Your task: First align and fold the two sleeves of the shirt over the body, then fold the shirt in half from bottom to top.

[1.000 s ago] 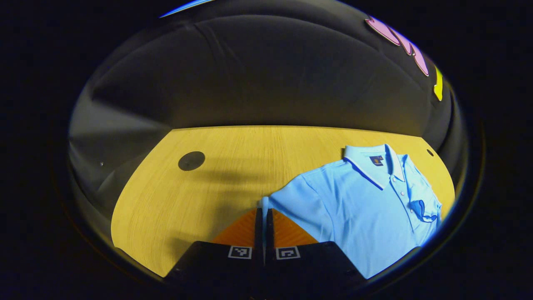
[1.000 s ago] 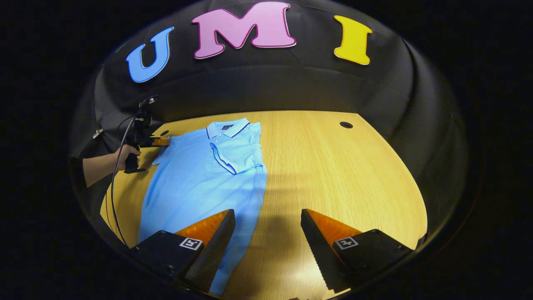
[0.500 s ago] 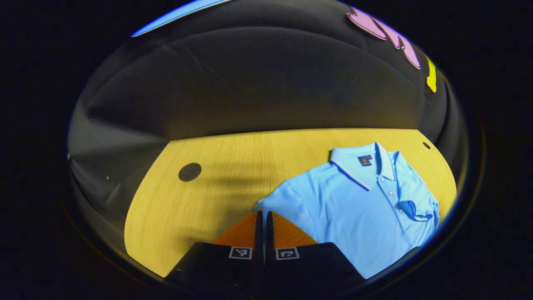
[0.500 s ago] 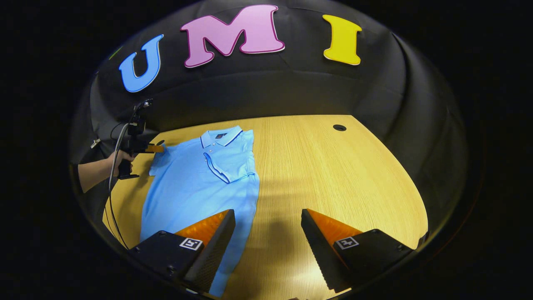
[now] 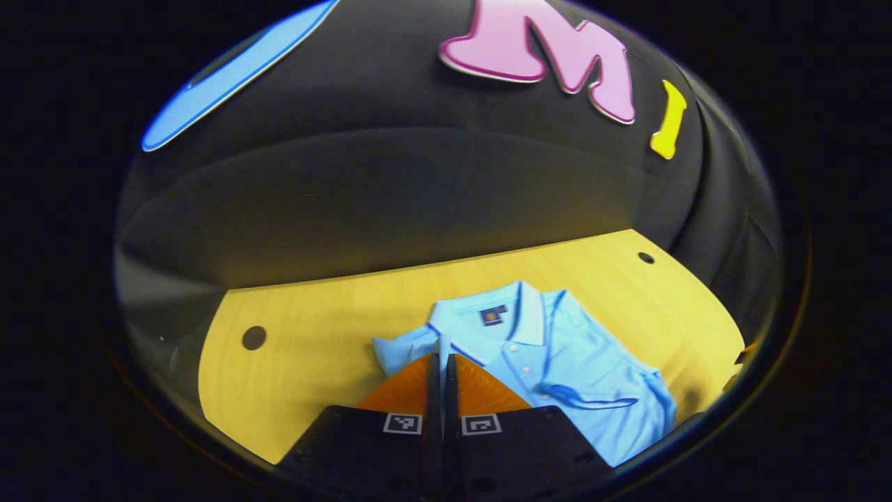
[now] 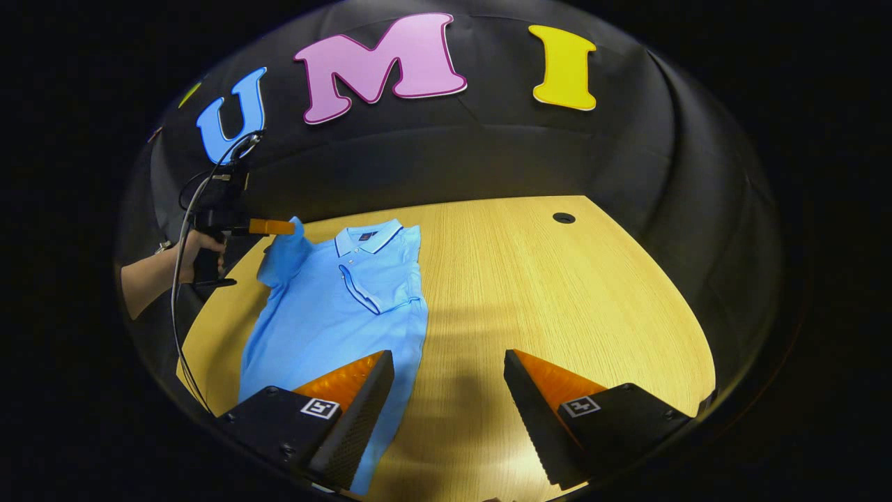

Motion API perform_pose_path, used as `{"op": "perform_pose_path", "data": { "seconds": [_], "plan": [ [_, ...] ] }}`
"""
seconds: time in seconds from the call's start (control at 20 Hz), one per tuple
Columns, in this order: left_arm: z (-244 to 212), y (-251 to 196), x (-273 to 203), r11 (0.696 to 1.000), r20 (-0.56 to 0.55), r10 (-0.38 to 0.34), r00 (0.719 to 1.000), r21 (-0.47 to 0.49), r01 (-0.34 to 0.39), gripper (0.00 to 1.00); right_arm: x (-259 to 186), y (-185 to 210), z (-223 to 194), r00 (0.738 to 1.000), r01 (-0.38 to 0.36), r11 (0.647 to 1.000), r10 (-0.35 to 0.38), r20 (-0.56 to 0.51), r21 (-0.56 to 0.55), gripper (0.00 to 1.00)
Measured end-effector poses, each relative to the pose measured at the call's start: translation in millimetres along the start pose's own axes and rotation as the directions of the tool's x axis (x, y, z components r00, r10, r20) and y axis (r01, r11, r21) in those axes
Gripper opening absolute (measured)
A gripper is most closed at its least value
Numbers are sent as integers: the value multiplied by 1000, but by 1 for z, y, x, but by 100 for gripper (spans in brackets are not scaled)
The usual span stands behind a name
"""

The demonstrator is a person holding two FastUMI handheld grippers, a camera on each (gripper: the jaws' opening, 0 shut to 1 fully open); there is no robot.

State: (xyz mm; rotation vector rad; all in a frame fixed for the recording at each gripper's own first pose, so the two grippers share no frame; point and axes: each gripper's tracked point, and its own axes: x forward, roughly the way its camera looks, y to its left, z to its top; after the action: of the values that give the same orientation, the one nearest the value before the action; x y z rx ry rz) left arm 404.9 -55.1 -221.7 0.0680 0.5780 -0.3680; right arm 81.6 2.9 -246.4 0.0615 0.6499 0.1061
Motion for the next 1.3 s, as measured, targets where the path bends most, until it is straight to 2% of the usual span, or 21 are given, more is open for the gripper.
{"op": "perform_pose_path", "data": {
  "seconds": [0.25,0.4,0.55,0.65,0.7,0.95,1.2,1.3],
  "plan": [
    [-6,-74,4,995,-20,-95,995,-40,94,8,0,-2,1,1000,-15,1000,15,10,0,98],
    [-23,-109,2,983,-62,-158,986,-108,151,19,-1,-4,1,1000,-16,1000,16,19,5,98],
    [-33,-129,-19,969,-61,-200,978,-162,188,59,-5,1,-1,1000,-16,1000,16,25,11,99],
    [-41,-122,-44,975,-45,-170,984,-155,162,86,-10,7,-4,999,-19,1000,18,28,16,99],
    [-47,-116,-57,981,-33,-145,989,-138,140,96,-13,12,-8,999,-23,1000,23,26,17,99],
    [-89,-86,-152,996,-9,-34,999,-79,34,97,-37,44,-42,999,-50,999,50,-20,15,98],
    [-151,-77,-237,992,-31,6,1000,-128,-10,98,-60,78,-87,994,-71,997,70,-87,-2,98],
    [-181,-80,-257,991,-61,16,998,-129,-23,97,-68,92,-106,990,-79,997,79,-116,6,99]
  ]
}}
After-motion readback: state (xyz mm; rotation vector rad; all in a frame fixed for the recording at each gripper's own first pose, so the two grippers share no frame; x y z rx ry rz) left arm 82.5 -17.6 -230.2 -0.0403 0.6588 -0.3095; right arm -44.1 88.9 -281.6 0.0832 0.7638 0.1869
